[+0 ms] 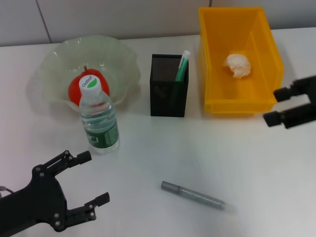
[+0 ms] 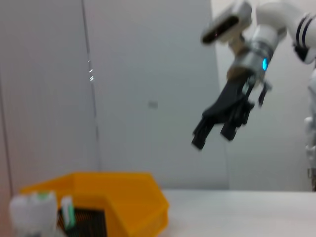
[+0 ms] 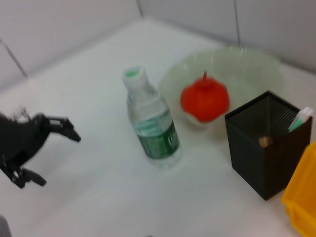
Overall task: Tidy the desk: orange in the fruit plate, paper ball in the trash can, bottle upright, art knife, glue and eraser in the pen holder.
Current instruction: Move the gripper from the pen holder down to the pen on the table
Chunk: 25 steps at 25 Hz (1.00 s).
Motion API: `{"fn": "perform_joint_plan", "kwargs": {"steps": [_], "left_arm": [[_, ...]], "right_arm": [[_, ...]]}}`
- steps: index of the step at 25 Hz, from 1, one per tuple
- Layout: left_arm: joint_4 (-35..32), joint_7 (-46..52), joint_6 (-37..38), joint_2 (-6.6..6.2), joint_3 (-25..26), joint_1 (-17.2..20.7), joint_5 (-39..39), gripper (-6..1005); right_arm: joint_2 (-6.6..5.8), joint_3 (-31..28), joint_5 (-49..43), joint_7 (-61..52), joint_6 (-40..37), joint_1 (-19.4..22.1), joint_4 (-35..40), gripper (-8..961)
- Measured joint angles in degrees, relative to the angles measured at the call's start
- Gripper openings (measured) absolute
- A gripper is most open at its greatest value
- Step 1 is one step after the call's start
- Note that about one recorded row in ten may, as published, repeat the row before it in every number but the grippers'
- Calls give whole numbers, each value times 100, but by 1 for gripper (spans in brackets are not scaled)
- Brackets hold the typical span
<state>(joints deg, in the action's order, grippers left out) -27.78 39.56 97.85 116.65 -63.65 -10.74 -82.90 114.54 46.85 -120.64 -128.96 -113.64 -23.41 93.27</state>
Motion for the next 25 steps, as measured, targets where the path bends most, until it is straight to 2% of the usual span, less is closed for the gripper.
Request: {"fn": "perform_joint_plan", "kwargs": {"steps": [3, 4, 5, 6, 7, 8, 9, 10, 11, 12, 14, 20, 25], "left_arm": [[82, -10, -160, 3, 56, 23, -40, 857], [126, -71, -251, 33, 109, 53, -39, 857], [126, -71, -251, 33, 109, 53, -39, 857], [144, -91, -262, 40, 131, 58, -39, 857], [180, -131, -277, 51, 164, 62, -39, 857], [211, -160, -286, 54, 188, 58, -38, 857], [239, -167, -319, 54, 178, 45, -39, 857], [239, -167, -319, 54, 178, 45, -39, 857], [284, -169, -417, 44, 182, 26, -40, 857], [284, -169, -417, 44, 182, 26, -40, 857], [406, -164, -568, 11, 249, 7, -40, 857], [455, -175, -543, -3, 328, 48, -42, 856], [461, -245, -565, 35, 299, 65, -42, 856]], "right_arm": [[5, 566, -759, -635, -292, -647, 401, 785], [21, 984, -1135, -848, -409, -984, 419, 785], [21, 984, -1135, -848, -409, -984, 419, 785], [74, 1397, -1472, -1013, -469, -1261, 296, 785], [74, 1397, -1472, -1013, -469, -1261, 296, 785], [122, 1598, -1686, -1101, -480, -1409, 180, 784], [284, 1940, -2120, -1200, -507, -1680, -138, 784], [284, 1940, -2120, -1200, -507, -1680, -138, 784], [398, 2201, -2331, -1188, -496, -1818, -362, 784], [398, 2201, -2331, -1188, -496, -1818, -362, 784], [453, 2666, -2442, -1279, -355, -1908, -627, 784], [473, 3069, -2414, -1599, -62, -1866, -653, 784], [496, 3636, -2392, -1972, 382, -1730, -711, 783]]}}
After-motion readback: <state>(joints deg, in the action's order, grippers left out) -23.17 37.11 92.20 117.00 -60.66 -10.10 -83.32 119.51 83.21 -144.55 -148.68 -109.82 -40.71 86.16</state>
